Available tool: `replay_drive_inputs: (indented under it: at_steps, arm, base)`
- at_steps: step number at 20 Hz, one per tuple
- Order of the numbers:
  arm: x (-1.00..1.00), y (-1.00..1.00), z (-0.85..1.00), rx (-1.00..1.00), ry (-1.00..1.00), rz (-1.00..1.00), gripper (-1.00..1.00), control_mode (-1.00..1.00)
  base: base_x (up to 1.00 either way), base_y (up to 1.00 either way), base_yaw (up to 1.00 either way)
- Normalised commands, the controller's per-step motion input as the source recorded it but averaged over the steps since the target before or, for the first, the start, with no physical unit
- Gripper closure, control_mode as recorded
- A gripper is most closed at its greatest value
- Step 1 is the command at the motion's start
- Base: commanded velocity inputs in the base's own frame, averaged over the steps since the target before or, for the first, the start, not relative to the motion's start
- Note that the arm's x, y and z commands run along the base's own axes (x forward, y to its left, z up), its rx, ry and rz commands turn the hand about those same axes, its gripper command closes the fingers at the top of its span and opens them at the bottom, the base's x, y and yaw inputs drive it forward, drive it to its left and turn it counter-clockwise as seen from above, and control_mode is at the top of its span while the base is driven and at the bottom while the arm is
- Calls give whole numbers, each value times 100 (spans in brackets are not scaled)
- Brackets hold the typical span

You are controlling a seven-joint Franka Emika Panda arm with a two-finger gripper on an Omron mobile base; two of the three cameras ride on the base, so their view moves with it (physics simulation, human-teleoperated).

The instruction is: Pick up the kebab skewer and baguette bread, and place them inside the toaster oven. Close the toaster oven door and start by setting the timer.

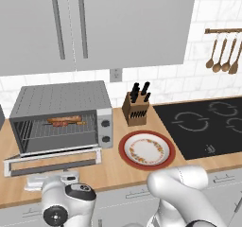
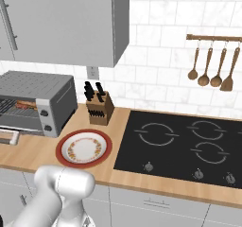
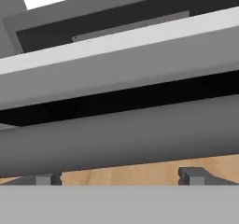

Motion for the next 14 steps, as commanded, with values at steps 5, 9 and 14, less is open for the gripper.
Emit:
replay_drive_inputs:
  at_steps: [5,9,14]
  arm:
    - [60,-16,48,6,0,0,-100,-100]
    - [71,-12,44,7,0,0,-100,-100]
    - [65,-11,31,5,0,0,-100,-100]
  base:
    - [0,0,0]
    - [0,0,0]
    - [0,0,0]
